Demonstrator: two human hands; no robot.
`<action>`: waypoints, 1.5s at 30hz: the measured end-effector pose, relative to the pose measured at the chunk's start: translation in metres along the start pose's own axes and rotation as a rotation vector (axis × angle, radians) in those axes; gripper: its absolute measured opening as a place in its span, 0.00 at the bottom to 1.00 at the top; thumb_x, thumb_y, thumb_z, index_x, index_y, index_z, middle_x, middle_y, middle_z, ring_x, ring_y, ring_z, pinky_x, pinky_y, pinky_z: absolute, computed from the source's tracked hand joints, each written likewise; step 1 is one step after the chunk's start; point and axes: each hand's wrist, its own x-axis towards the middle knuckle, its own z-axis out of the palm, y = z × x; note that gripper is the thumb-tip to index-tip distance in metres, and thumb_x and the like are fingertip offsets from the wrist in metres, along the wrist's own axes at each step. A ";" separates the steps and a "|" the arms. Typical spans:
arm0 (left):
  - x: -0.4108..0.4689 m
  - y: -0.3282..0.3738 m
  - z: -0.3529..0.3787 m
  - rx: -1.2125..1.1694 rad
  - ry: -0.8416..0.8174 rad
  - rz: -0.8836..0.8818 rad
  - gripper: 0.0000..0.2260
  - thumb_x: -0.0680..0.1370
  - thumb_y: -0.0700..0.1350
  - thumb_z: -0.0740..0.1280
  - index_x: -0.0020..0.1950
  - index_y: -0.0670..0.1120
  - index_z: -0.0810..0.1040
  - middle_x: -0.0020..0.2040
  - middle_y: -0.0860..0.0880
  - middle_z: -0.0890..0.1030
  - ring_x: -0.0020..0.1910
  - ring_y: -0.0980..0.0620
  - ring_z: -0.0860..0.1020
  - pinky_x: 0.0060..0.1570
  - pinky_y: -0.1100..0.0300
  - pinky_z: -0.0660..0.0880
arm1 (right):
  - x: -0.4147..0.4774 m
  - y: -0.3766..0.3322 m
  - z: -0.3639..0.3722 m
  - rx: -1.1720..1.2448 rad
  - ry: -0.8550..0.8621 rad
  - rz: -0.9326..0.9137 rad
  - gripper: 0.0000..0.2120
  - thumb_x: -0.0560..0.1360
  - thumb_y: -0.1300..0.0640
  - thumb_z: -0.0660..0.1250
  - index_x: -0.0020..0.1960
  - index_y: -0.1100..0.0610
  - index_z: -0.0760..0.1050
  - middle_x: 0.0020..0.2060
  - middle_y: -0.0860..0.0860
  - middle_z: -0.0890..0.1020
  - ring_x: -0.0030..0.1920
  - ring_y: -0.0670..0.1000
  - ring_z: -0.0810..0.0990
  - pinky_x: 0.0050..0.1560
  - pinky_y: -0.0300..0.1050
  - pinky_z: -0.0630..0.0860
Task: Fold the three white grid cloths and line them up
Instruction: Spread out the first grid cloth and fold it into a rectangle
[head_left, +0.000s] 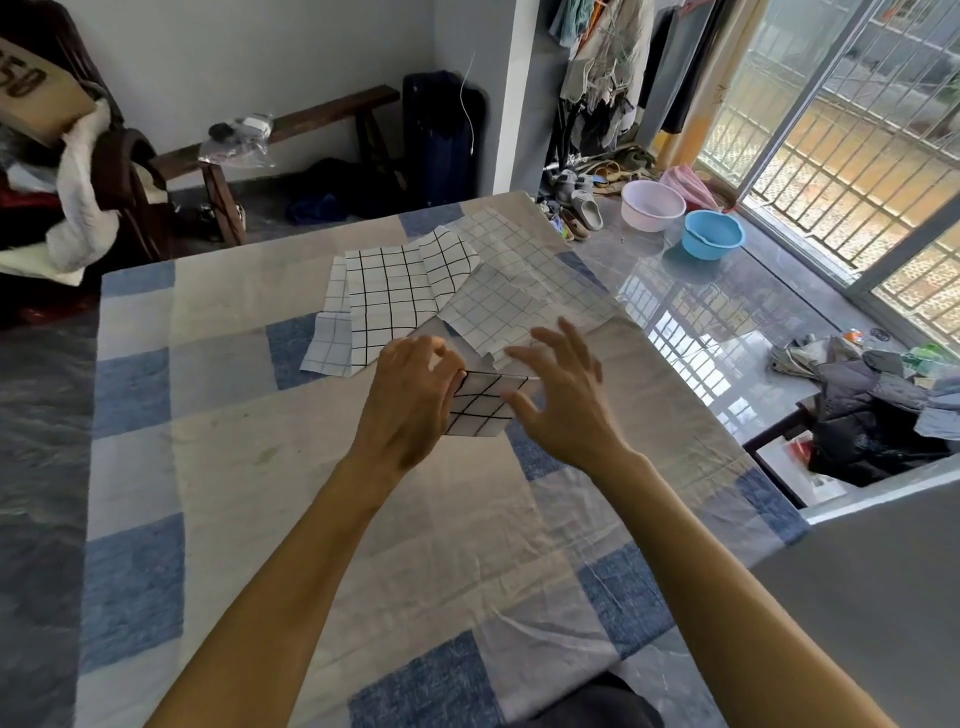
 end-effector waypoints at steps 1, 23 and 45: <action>0.002 0.004 0.000 0.010 -0.011 0.039 0.04 0.76 0.41 0.67 0.49 0.42 0.76 0.48 0.40 0.76 0.48 0.42 0.74 0.50 0.48 0.71 | 0.001 -0.006 0.005 0.006 -0.040 -0.033 0.19 0.75 0.47 0.68 0.65 0.49 0.73 0.71 0.53 0.67 0.76 0.55 0.50 0.74 0.55 0.48; -0.010 0.008 -0.010 -0.719 0.015 -0.516 0.28 0.77 0.63 0.56 0.72 0.49 0.64 0.66 0.56 0.71 0.62 0.68 0.67 0.59 0.75 0.63 | 0.008 -0.016 -0.019 0.988 -0.122 0.360 0.14 0.71 0.49 0.67 0.51 0.57 0.81 0.52 0.64 0.81 0.58 0.65 0.76 0.63 0.61 0.72; -0.006 0.027 -0.011 -0.786 -0.009 -0.580 0.05 0.82 0.48 0.55 0.52 0.47 0.64 0.41 0.55 0.76 0.37 0.62 0.76 0.35 0.57 0.76 | 0.007 -0.011 -0.011 0.890 -0.179 0.409 0.14 0.75 0.52 0.68 0.49 0.63 0.81 0.40 0.54 0.83 0.42 0.52 0.81 0.47 0.41 0.77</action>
